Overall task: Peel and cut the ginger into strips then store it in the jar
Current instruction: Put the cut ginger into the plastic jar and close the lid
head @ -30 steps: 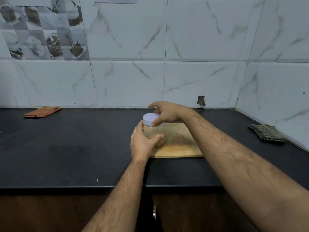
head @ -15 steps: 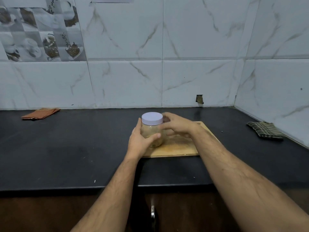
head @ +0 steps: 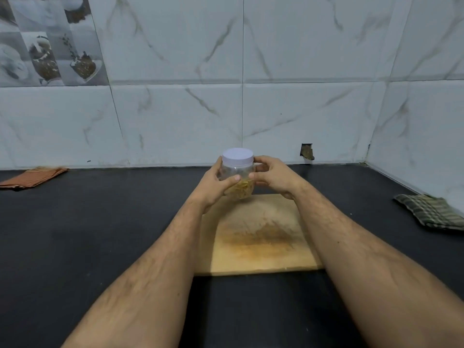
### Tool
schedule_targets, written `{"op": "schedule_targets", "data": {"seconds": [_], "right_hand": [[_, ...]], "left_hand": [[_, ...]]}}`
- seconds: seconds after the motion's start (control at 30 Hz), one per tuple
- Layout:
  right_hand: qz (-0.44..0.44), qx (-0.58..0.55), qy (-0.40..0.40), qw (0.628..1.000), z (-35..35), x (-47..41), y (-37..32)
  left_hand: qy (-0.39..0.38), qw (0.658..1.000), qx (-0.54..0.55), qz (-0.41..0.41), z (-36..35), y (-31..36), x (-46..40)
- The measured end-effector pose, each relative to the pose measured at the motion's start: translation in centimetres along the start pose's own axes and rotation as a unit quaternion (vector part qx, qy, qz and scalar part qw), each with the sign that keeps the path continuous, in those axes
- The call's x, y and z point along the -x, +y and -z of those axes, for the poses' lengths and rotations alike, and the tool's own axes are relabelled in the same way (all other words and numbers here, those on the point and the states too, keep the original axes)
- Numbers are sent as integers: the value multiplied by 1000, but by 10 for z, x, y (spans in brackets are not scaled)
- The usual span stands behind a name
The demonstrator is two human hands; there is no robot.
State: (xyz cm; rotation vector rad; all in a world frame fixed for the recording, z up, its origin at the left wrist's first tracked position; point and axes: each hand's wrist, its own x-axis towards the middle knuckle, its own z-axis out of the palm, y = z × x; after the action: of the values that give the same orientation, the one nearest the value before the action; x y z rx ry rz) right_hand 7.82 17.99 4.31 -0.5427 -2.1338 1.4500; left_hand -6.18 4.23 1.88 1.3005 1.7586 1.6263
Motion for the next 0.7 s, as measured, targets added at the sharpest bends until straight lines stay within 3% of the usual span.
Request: {"op": "schedule_targets", "data": {"seconds": [0.47, 0.6, 0.7], "right_hand": [[-48, 32, 20, 998, 10, -94, 50], [-56, 115, 22, 992, 6, -85, 44], [-53, 193, 64, 978, 12, -66, 29]], "left_hand": [[3, 1000, -14, 25, -8, -62, -104], [-11, 995, -69, 70, -8, -59, -94], [62, 988, -121, 79, -5, -43, -80]]}}
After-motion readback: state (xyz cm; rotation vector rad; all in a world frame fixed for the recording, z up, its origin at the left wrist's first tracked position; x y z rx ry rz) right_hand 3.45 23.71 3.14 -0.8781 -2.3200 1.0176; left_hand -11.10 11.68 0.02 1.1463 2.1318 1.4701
